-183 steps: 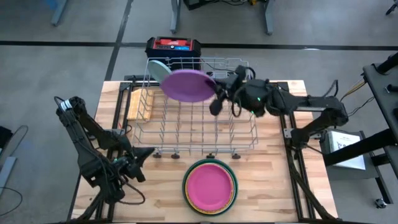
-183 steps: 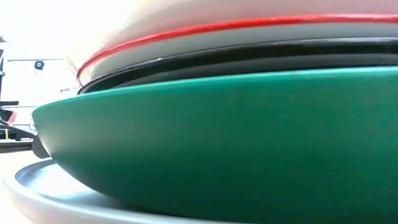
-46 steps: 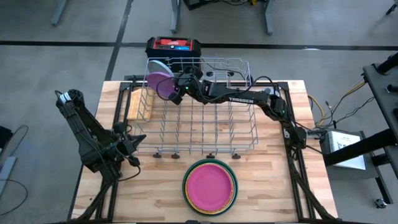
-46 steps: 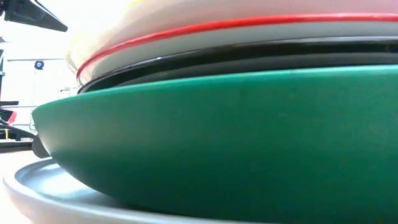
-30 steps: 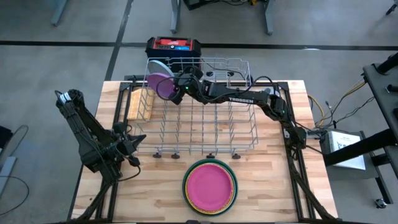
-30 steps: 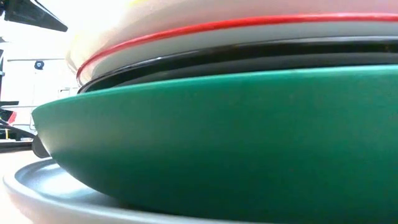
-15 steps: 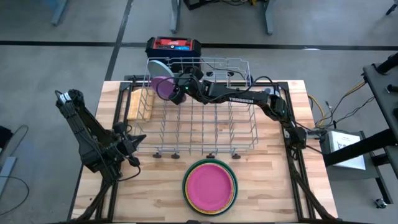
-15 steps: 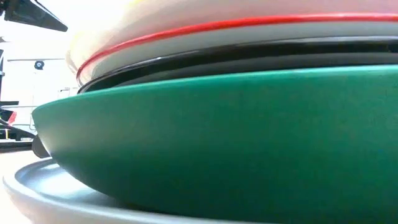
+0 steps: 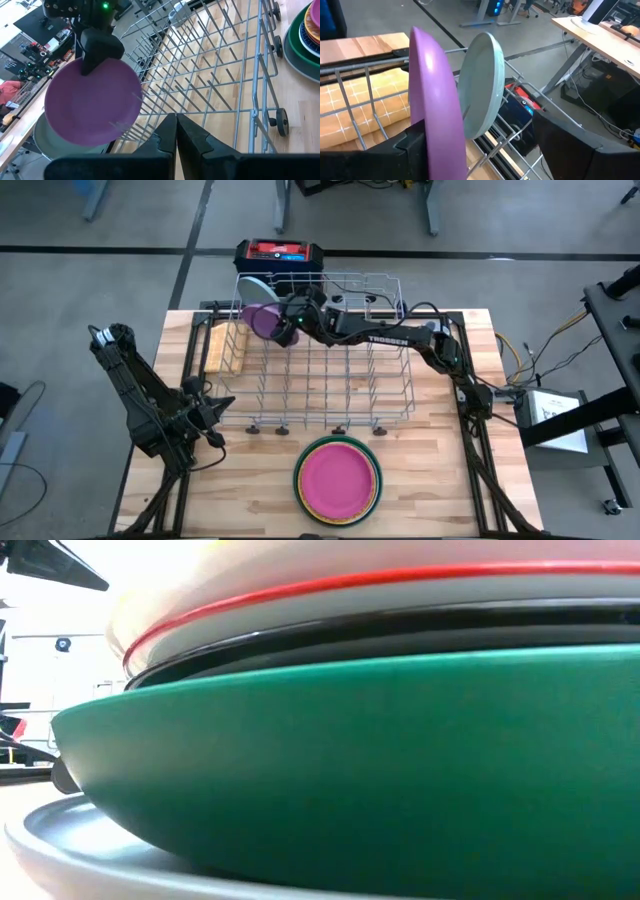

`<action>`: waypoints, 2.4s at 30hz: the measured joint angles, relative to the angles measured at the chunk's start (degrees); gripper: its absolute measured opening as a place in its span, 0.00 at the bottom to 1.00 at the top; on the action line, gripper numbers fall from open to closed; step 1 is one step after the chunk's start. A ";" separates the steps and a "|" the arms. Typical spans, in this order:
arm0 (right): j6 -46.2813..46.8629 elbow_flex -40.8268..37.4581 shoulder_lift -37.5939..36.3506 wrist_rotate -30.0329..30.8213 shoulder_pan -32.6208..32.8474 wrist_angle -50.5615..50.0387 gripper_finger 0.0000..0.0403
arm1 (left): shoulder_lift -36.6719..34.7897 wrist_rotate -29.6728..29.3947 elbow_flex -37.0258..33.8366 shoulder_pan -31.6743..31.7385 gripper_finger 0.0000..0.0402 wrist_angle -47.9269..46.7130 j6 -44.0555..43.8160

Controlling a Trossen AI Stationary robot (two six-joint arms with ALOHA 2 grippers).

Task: Sort dishes
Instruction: Put the purple plate into the dishwasher rack

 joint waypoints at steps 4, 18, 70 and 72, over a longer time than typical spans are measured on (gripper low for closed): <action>-0.17 1.01 0.00 0.00 0.00 0.02 0.74 | 0.02 0.00 0.00 0.00 0.00 0.00 0.00; -0.67 2.14 0.00 -2.72 -0.84 -0.15 0.79 | 0.02 -0.02 0.00 -0.02 0.00 0.02 0.00; -4.05 6.46 -0.33 -9.99 -0.17 -19.50 0.85 | 0.02 -0.63 0.00 -0.01 0.00 0.08 0.00; -3.80 6.23 -0.33 -9.90 -0.17 -20.41 0.85 | 0.02 -0.61 0.02 0.00 0.00 0.06 -0.02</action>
